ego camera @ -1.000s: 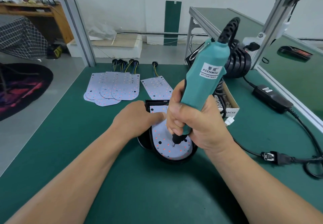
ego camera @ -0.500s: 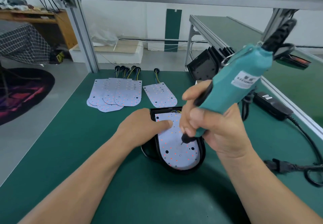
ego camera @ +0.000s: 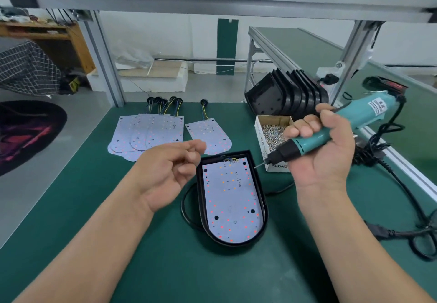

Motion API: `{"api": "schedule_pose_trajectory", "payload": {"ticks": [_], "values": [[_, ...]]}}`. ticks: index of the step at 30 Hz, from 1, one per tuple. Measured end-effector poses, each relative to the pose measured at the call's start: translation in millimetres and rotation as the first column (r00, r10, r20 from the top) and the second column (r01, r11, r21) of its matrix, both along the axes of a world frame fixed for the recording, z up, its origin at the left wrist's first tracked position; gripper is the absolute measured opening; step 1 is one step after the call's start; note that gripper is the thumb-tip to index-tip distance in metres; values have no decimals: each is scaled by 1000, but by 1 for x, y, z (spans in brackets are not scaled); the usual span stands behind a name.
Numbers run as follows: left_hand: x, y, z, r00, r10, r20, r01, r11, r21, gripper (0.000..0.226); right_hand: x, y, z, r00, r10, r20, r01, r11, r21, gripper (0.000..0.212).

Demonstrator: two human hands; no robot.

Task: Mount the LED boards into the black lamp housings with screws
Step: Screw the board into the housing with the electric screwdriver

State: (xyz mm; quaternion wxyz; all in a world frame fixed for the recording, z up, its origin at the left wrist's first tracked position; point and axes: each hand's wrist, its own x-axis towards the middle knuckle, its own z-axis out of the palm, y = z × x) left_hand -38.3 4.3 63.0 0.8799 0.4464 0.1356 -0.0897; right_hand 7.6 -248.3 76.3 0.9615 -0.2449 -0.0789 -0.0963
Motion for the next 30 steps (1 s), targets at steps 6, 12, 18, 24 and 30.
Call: {"api": "schedule_pose_trajectory", "payload": {"ticks": [6,12,18,24,30], "values": [[-17,-26,4,970,-230,79,227,973,37,36,-1,2,0,1000,0,-23,0,999,34,11],[-22,-36,5,969,-246,12,244,967,74,30,-2,4,1,999,7,-40,-4,997,75,7],[-26,-36,2,957,-291,23,286,950,127,21,-5,7,4,999,8,-35,-5,996,89,6],[-30,-43,-3,944,-315,100,239,860,451,15,-9,12,5,999,28,-16,-27,997,75,9],[-31,-46,-8,937,-299,183,201,886,417,12,-14,22,1,998,68,-5,-68,997,45,9]]}}
